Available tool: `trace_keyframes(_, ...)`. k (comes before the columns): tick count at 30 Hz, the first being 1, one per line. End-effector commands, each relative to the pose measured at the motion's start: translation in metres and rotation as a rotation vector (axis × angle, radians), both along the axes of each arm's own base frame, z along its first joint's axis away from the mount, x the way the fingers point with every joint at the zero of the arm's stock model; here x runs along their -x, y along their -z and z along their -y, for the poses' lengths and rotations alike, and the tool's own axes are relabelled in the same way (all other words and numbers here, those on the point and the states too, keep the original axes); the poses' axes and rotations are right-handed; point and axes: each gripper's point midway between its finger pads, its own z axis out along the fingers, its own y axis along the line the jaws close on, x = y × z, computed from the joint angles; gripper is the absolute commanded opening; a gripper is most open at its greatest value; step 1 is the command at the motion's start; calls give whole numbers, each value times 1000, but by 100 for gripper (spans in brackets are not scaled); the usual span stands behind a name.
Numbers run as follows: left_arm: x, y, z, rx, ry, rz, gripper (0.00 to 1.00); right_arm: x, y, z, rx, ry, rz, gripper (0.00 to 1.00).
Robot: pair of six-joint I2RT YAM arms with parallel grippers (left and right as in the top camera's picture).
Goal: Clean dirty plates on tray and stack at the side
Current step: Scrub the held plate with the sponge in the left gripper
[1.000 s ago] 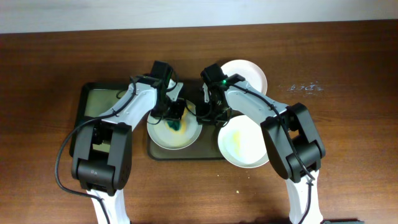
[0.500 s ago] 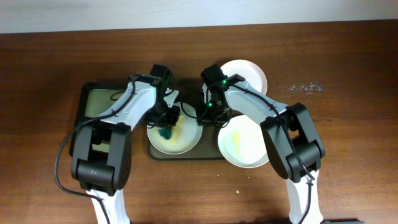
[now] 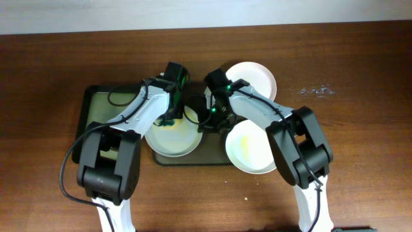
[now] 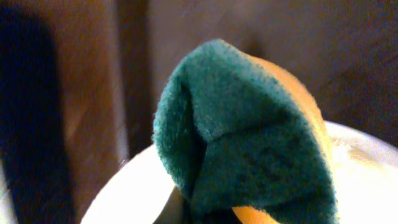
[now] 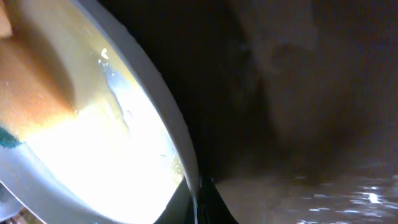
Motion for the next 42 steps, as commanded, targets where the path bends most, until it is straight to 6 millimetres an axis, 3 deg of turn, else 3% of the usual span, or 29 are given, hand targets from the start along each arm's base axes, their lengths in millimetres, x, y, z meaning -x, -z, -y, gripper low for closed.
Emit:
trace_keyframes(1, 39, 12, -27, -59, 15, -186, 0, 14, 26, 10, 70, -12, -53, 4)
trace_keyframes(4, 71, 15, 18, 199, 235, -352, 0, 13, 26, 12, 76, -7, -50, 4)
trace_keyframes(7, 76, 11, 32, 285, 251, -372, 0, 0, 22, 35, 135, 23, -13, 4)
trace_keyframes(9, 65, 1, 40, 341, 253, -341, 0, -7, 13, 52, 194, 38, 24, 4)
trace_keyframes(13, 8, -30, 45, 409, 147, -154, 0, -15, -3, 71, 299, 60, 98, 4)
trace_keyframes(14, -13, -31, 32, 358, 14, -67, 0, -17, -2, 74, 327, 86, 103, 4)
trace_keyframes(16, -22, -29, 9, 258, -150, -11, 0, -18, -2, 76, 339, 105, 103, 4)
trace_keyframes(20, 4, -22, 14, 209, -147, -98, 0, -21, -1, 78, 350, 111, 116, 4)
trace_keyframes(26, 53, 16, 49, 206, -49, -212, 0, -21, -1, 78, 350, 113, 119, 4)
trace_keyframes(30, 64, 37, 42, 183, -62, -261, 0, -21, -1, 78, 350, 113, 119, 4)
trace_keyframes(31, 70, 41, 51, 231, -35, -297, 0, -21, -1, 78, 350, 113, 118, 4)
trace_keyframes(33, 77, 33, 93, 451, 238, -343, 0, -20, -1, 78, 352, 112, 115, 4)
trace_keyframes(34, 77, 29, 104, 512, 329, -337, 0, -20, -1, 78, 352, 112, 115, 4)
trace_keyframes(35, 71, 31, 103, 495, 347, -309, 0, -20, -1, 78, 352, 111, 115, 4)
trace_keyframes(38, 23, 38, 65, 279, 149, -119, 0, -20, -1, 78, 349, 111, 113, 4)
trace_keyframes(40, -13, 32, 44, 160, 40, 49, 0, -20, -1, 78, 349, 110, 113, 4)
trace_keyframes(42, -33, 24, 29, 79, -22, 157, 0, -20, -1, 78, 349, 110, 113, 4)
